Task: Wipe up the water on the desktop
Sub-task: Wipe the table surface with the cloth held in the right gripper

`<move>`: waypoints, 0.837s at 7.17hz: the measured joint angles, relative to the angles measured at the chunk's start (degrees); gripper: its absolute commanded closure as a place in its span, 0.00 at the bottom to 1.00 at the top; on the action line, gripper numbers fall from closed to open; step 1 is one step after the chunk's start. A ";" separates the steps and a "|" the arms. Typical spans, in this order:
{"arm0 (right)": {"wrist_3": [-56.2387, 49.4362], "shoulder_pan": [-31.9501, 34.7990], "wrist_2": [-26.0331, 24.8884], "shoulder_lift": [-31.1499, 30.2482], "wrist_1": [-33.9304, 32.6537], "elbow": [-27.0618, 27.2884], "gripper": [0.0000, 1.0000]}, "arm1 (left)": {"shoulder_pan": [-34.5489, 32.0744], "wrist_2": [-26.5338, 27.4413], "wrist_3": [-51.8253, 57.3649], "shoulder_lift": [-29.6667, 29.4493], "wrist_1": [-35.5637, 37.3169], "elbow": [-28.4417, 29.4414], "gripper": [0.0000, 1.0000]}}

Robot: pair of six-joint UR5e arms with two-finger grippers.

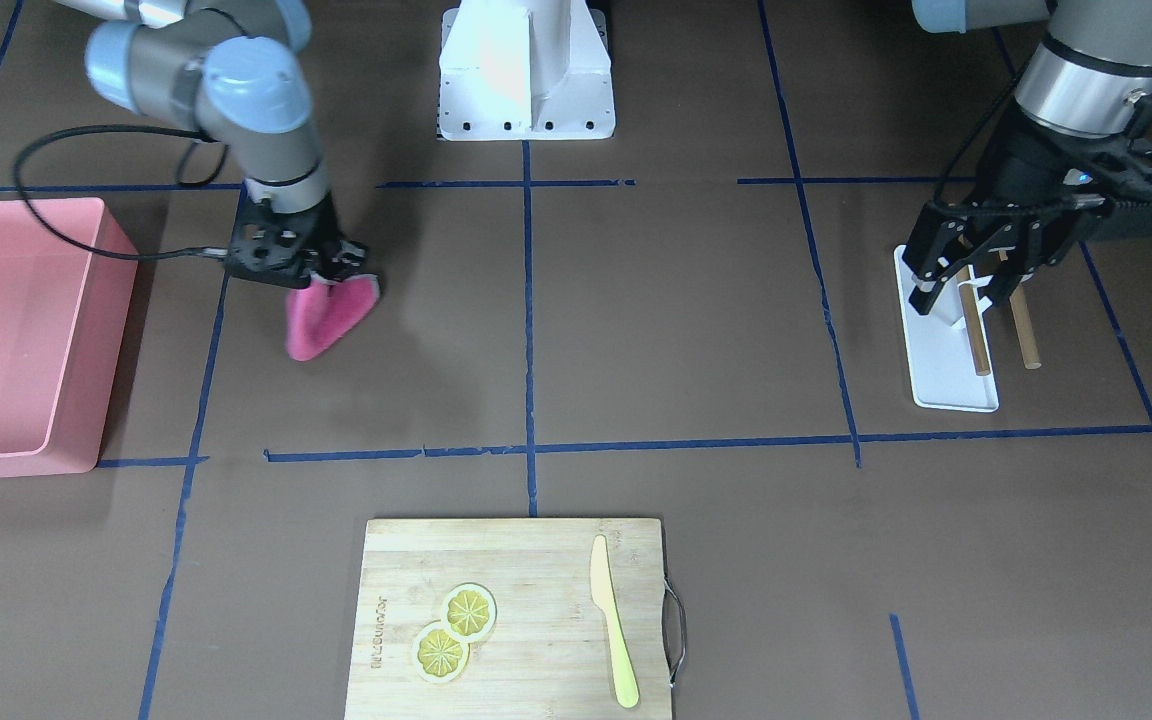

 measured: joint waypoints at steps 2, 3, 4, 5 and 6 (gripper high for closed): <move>-0.76 0.17 1.11 1.61 -0.13 -0.95 1.00 | -1.61 -0.13 3.81 1.99 0.20 -0.46 0.02; 2.18 -0.72 1.73 7.04 -0.16 -4.14 1.00 | -2.35 -0.25 5.52 2.93 0.21 -0.51 0.00; 5.56 -1.70 2.09 12.94 -0.12 -7.90 1.00 | -3.38 -0.41 8.05 3.76 0.24 -0.51 0.00; 8.40 -2.58 2.22 17.92 -0.07 -11.32 1.00 | -4.53 -1.08 9.98 4.47 0.23 -0.51 0.00; 10.27 -3.14 2.29 21.40 -0.04 -13.96 1.00 | -5.48 -2.12 11.30 5.22 0.18 -0.53 0.00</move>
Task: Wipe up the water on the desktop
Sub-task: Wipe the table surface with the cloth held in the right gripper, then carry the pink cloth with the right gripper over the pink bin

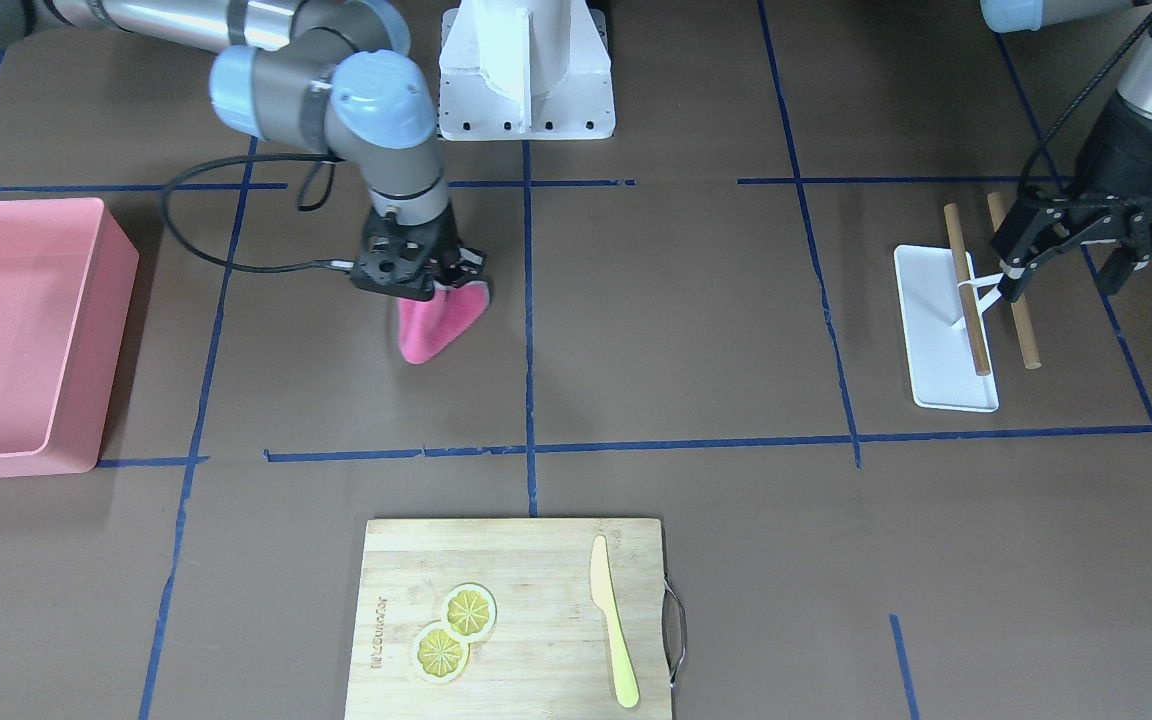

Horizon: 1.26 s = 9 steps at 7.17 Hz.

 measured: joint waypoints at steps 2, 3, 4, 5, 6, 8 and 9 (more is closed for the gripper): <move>-0.05 0.29 1.18 -1.58 0.13 -0.02 1.00 | -1.13 -0.97 2.69 1.16 -0.03 0.00 0.00; -2.10 1.34 2.53 -6.29 0.13 3.67 1.00 | -1.31 -1.06 3.21 1.32 -0.02 0.00 0.00; -4.77 2.86 4.31 -11.44 0.09 7.76 1.00 | -1.42 -1.10 3.40 1.37 -0.01 -0.02 0.00; -7.21 4.36 5.56 -16.12 0.09 10.84 1.00 | -1.52 -1.11 3.46 1.39 -0.01 -0.05 0.00; -9.65 6.18 6.13 -20.50 0.08 14.25 1.00 | -1.63 -1.16 3.48 1.41 -0.01 -0.06 0.00; -15.11 13.70 8.19 -29.61 -0.06 23.95 1.00 | -2.39 -2.33 3.55 1.72 -0.01 -0.05 0.00; -20.15 20.22 11.50 -33.40 -0.20 26.71 1.00 | -2.71 -3.21 3.66 2.39 -0.12 -0.05 0.00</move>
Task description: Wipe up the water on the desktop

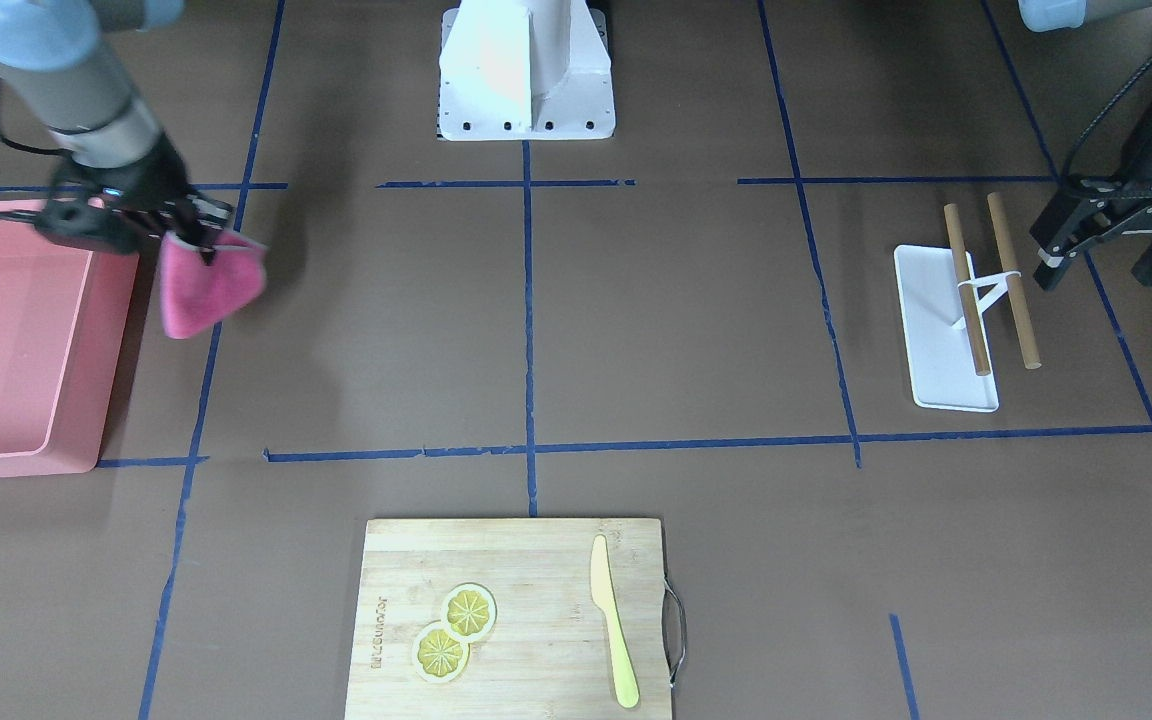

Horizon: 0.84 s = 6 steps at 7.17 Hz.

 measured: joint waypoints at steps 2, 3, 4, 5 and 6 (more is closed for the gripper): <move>-17.59 13.57 6.58 -7.98 -0.11 0.50 0.99 | -0.29 -1.06 0.69 1.02 -0.05 -0.62 0.00; -26.65 17.95 7.57 -10.62 -0.07 -1.55 0.98 | -0.36 -1.18 0.82 1.15 -0.01 -0.80 0.00; -33.11 20.09 7.69 -11.84 0.06 -4.61 0.98 | -0.39 -1.22 0.87 1.18 0.01 -0.85 0.00; -37.00 20.86 7.64 -12.10 0.31 -7.98 0.96 | -0.41 -1.23 0.88 1.20 0.06 -1.00 0.00; -38.83 21.08 7.62 -11.96 1.59 -10.96 0.93 | -0.41 -1.24 0.89 1.24 0.13 -1.33 0.00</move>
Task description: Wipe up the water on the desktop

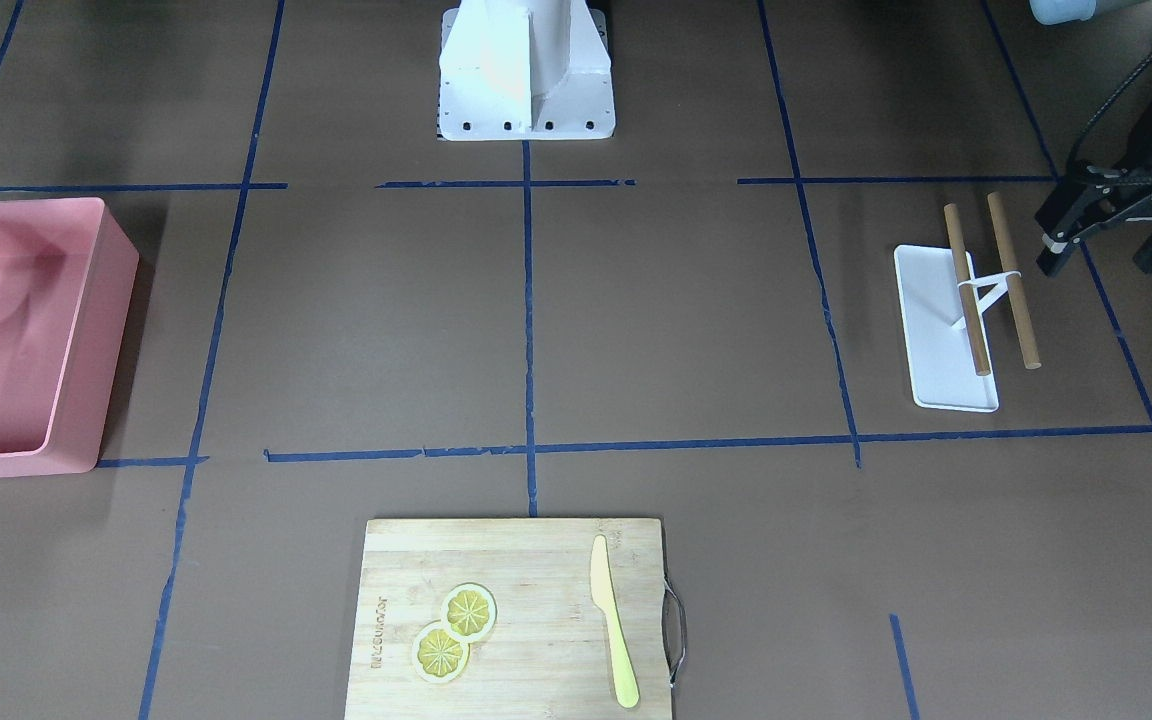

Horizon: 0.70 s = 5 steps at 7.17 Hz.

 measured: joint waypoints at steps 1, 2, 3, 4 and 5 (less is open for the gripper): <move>-0.49 0.03 0.06 0.14 2.35 -2.47 0.84 | -0.01 -0.07 0.00 0.21 0.04 -0.34 0.00; -0.47 -0.03 0.23 0.30 4.16 -4.06 0.01 | -0.01 -0.21 0.00 0.50 0.05 -0.63 0.00; -0.35 -0.21 0.43 0.47 5.09 -4.74 0.00 | -0.01 -0.27 0.00 0.80 0.06 -0.92 0.00; -0.19 -0.45 0.52 0.54 5.46 -4.89 0.00 | -0.01 -0.30 0.00 1.39 0.04 -1.35 0.00; -0.09 -0.51 0.58 0.56 5.61 -4.73 0.00 | -0.04 -0.38 0.02 2.23 0.03 -1.81 0.00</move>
